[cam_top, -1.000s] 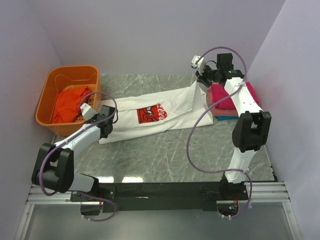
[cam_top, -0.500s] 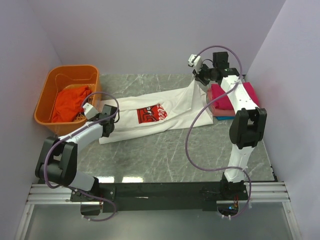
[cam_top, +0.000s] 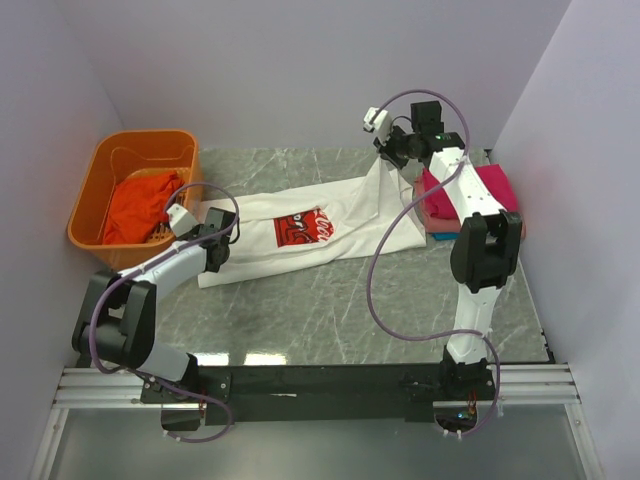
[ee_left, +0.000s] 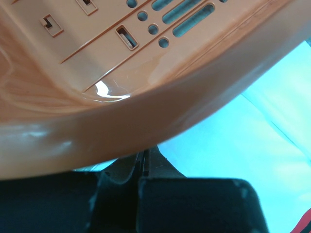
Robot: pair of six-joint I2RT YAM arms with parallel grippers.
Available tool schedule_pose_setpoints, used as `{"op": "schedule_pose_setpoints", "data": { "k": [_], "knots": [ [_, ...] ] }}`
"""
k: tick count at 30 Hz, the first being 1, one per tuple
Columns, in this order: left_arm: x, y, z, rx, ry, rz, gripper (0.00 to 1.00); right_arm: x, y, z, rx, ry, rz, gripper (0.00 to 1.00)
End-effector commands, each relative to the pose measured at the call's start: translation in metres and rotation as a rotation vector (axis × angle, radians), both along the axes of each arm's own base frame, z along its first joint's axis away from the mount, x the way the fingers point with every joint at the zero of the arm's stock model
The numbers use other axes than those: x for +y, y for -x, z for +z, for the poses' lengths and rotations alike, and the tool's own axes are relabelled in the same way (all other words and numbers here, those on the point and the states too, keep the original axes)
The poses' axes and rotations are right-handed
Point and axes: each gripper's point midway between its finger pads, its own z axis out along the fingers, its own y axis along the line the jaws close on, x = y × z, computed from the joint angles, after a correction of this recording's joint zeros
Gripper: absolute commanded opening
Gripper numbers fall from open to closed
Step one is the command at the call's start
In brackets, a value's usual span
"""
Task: Fold and stack the t-shirts
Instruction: Fold the tshirt
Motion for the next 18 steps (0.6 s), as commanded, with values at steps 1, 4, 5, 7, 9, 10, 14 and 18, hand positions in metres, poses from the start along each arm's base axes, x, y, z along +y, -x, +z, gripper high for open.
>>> {"op": "schedule_pose_setpoints", "data": {
  "k": [1, 4, 5, 7, 9, 10, 14, 18],
  "knots": [
    [0.004, -0.015, 0.016, -0.053, -0.019, 0.016, 0.00, 0.000, -0.013, 0.019, -0.056, -0.010, -0.031, 0.00],
    [0.004, -0.015, 0.016, -0.051, -0.020, 0.018, 0.00, -0.001, -0.016, 0.020, -0.058, -0.013, -0.043, 0.00],
    [0.005, -0.014, 0.014, -0.046, -0.023, 0.019, 0.00, -0.001, -0.017, 0.020, -0.058, -0.014, -0.046, 0.00],
    [0.006, -0.014, 0.015, -0.047, -0.024, 0.018, 0.00, 0.000, -0.017, 0.020, -0.058, -0.015, -0.047, 0.00],
    [0.005, -0.013, 0.015, -0.046, -0.024, 0.017, 0.00, 0.000, -0.019, 0.020, -0.059, -0.016, -0.050, 0.00],
    [0.005, -0.013, 0.014, -0.043, -0.025, 0.017, 0.00, -0.001, -0.019, 0.020, -0.060, -0.015, -0.052, 0.00],
    [0.005, -0.015, 0.015, -0.044, -0.025, 0.017, 0.00, 0.003, -0.020, 0.019, -0.059, -0.016, -0.045, 0.00],
    [0.005, -0.015, 0.012, -0.037, -0.027, 0.018, 0.00, 0.009, -0.022, 0.020, -0.061, -0.012, -0.039, 0.00]
  ]
}}
